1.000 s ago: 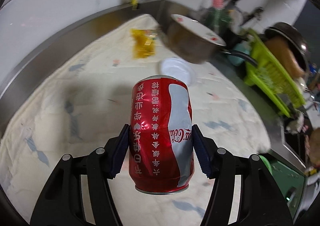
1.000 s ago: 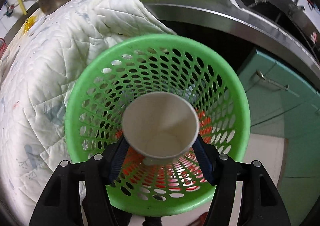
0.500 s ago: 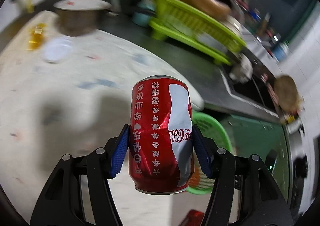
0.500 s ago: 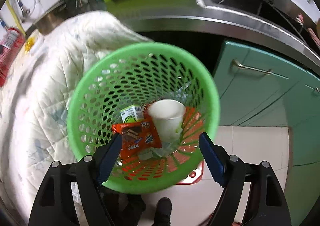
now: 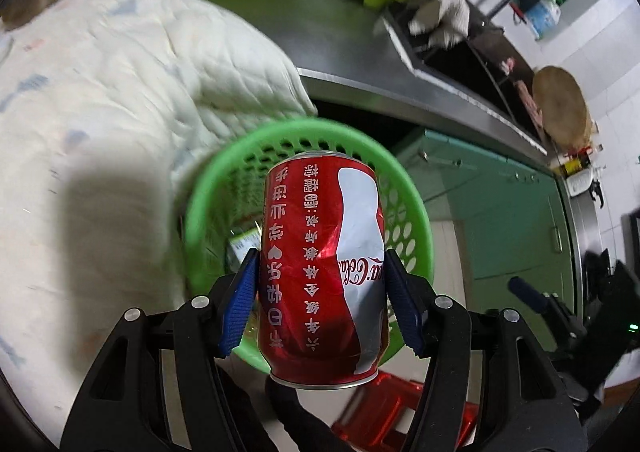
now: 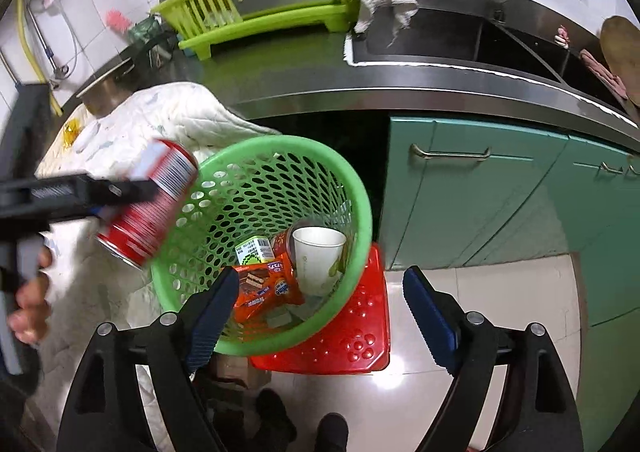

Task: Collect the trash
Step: 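Drop the cup into the basket with the right tool while the left drops the can, then bring both open tools back over the mat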

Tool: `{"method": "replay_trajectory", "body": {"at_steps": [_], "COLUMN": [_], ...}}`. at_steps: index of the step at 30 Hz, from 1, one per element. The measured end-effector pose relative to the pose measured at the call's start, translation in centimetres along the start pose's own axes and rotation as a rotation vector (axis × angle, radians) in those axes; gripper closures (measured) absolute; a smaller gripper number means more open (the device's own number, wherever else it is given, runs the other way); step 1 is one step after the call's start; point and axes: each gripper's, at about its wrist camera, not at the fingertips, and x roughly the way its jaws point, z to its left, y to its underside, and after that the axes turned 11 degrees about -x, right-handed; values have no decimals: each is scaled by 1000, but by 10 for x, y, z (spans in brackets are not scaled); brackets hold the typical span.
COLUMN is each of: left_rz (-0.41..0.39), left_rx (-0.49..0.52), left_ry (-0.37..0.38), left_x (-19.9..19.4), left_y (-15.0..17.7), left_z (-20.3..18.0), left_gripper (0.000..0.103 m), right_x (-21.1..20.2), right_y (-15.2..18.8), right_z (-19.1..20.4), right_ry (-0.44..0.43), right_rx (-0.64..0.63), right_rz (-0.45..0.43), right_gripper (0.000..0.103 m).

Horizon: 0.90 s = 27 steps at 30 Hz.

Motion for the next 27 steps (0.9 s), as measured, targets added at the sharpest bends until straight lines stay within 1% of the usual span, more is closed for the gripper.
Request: {"method": "replay_trajectory", "body": {"at_steps": [3,6,8,10,15,21,24,27], "left_rz": [38,59,75,75,66,16,-28,-80], "left_rx": [-15,-14,-15,-13,-13,-30,-40,-65], "left_ry": [-15,-33,-30,-34,-25,-16,-28,-49], "left_x": [19,28,32,31,23,-5,-27,-53], "left_y": [5,11,15,18,18,13,9,3], "left_z": [-2,-2,-2,-2,-3,3,11,27], "left_gripper": [42,40,40,36,35,35,35,35], "right_x": [-5,-10,-13,-16,-21,-25,-24,-21], "right_y": [5,9,10,10,8,-1,-10,-21], "right_z": [-5,-9,-12,-13,-8,4,12,24], "right_ry": [5,13,15,12,6,-14,-32,-49], "right_rx": [12,26,36,43,38,5,-19,-53], "right_rz": [-4,-9,-15,-20,-34,-54,-60,-62], "right_gripper": [22,22,22,22,22,22,22,22]}}
